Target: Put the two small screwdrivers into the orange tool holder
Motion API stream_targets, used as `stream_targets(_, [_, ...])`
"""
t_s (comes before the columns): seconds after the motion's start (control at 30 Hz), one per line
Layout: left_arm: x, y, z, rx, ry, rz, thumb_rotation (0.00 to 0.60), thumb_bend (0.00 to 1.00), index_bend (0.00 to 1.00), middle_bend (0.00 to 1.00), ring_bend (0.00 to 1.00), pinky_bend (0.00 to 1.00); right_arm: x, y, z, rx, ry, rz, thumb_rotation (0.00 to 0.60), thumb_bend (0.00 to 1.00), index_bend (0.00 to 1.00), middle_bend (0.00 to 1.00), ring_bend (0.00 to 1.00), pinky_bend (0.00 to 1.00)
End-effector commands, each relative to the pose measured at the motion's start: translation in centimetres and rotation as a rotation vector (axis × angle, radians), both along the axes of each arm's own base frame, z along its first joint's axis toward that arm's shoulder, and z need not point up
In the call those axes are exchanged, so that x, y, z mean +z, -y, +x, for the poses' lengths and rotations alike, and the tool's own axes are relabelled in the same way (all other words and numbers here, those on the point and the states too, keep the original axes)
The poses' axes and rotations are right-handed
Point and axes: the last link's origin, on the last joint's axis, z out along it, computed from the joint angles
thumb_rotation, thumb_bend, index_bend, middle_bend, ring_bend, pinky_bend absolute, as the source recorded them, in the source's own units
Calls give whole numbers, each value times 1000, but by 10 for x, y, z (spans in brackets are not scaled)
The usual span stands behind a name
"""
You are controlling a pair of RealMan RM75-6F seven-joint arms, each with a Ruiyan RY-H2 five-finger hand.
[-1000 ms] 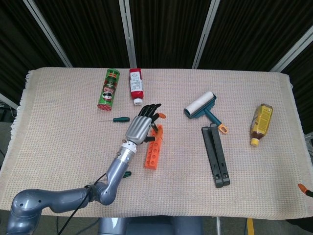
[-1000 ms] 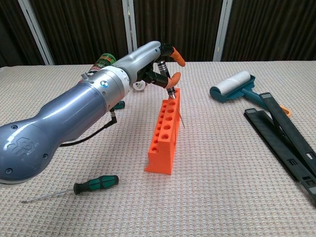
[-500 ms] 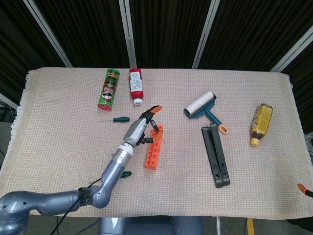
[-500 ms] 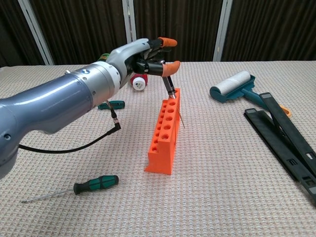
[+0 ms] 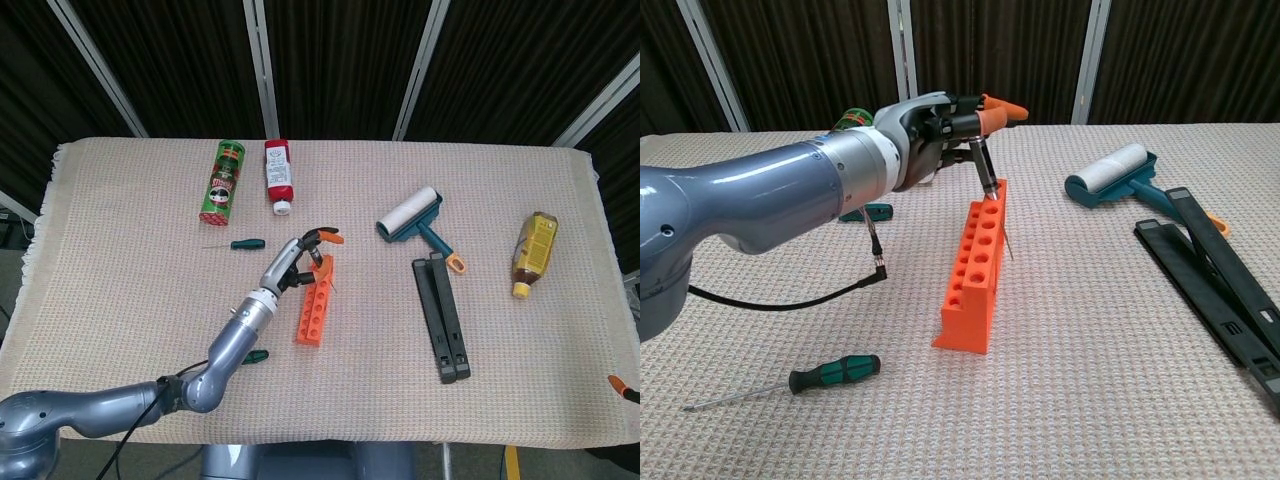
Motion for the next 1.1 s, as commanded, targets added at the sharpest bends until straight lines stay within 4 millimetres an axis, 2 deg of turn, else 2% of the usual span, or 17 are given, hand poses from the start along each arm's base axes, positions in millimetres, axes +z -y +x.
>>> stream_targets(0.03, [-1,1,8,3,39,-10,491,580,324,148,0,104,0,0,0,-2,-1,-1,600,0,53,91,0,33])
stream_targets(0.43, [-2,7,17,-11,61,-41,490,582,340,172,1,121,1,-3,-2,-8,3,-6,600,0,53,95,0,34])
stream_targets(0.83, [-1,9,7,-24,2,2,490,582,458,285,96,155,1,-4,-4,-8,9,-9,600,0,53,95,0,34])
stream_targets(1.1, [-1,13,5,-47,-21,5,492,585,486,301,96,160,0,-3,-4,-6,14,-7,600,0,53,94,0,34])
